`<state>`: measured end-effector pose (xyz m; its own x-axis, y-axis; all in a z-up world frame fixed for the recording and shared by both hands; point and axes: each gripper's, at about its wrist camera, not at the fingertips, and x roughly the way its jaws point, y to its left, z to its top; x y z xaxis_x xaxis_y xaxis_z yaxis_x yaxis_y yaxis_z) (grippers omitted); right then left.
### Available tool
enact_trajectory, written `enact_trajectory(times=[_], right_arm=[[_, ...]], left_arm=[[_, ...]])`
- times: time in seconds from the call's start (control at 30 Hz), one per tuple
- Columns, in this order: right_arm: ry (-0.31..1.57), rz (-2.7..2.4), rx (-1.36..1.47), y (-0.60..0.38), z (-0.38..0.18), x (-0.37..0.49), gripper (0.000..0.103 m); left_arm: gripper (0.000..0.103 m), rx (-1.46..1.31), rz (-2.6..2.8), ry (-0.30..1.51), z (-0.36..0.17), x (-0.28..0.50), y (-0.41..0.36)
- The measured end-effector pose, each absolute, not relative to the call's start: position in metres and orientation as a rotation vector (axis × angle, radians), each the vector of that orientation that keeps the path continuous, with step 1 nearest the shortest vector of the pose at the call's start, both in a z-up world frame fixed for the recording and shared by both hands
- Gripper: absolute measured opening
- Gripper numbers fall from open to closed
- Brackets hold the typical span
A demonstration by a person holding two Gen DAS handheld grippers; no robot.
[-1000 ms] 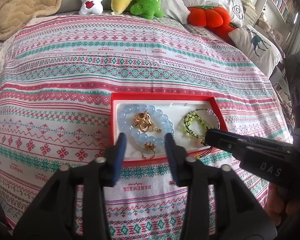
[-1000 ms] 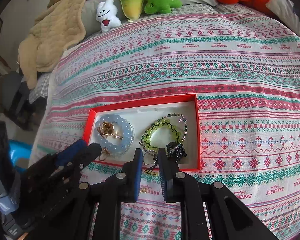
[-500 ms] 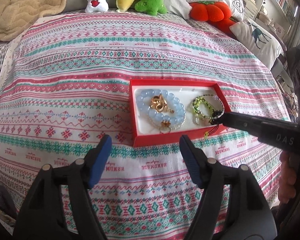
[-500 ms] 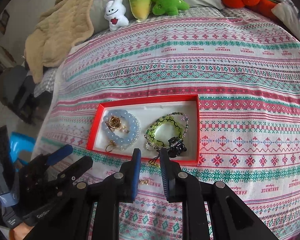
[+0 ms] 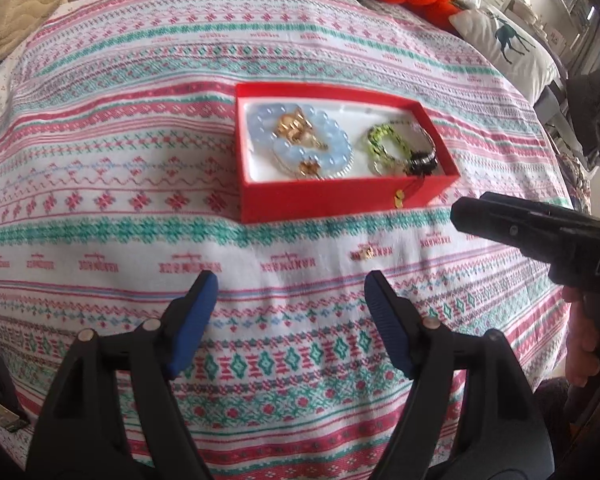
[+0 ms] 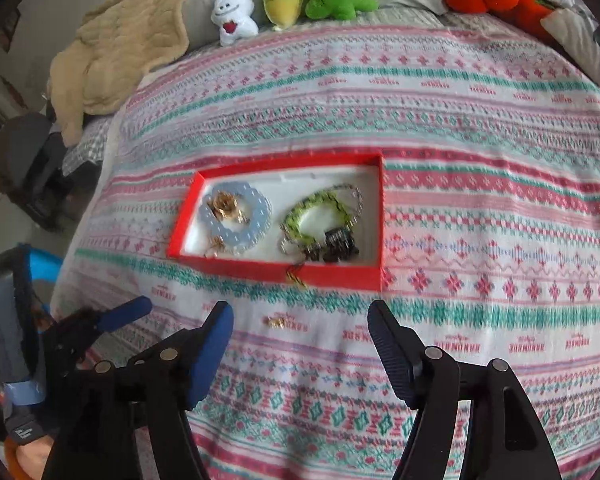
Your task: Organize jewelry
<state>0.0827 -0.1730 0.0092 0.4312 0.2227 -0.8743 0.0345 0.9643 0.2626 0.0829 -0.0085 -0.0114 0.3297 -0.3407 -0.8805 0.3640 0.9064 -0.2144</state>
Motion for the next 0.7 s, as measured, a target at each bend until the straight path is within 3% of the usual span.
enact_trajectory(times=[0.17,0.43,0.7], right_arm=[[1.195,0.081,0.310,-0.191,-0.007,0.073,0.071],[1.215,0.018,0.291,-0.211,-0.015,0.067,0.071],[1.217,0.010,0.289,-0.217,-0.015,0.065,0.071]], left_arm=[[0.075,0.045,-0.525,1.162,-0.022,0.072,-0.028],[0.035,0.096,-0.619,1.159,-0.041,0.063,-0.061],[0.025,0.083,-0.624,1.139,-0.048,0.073,-0.074]])
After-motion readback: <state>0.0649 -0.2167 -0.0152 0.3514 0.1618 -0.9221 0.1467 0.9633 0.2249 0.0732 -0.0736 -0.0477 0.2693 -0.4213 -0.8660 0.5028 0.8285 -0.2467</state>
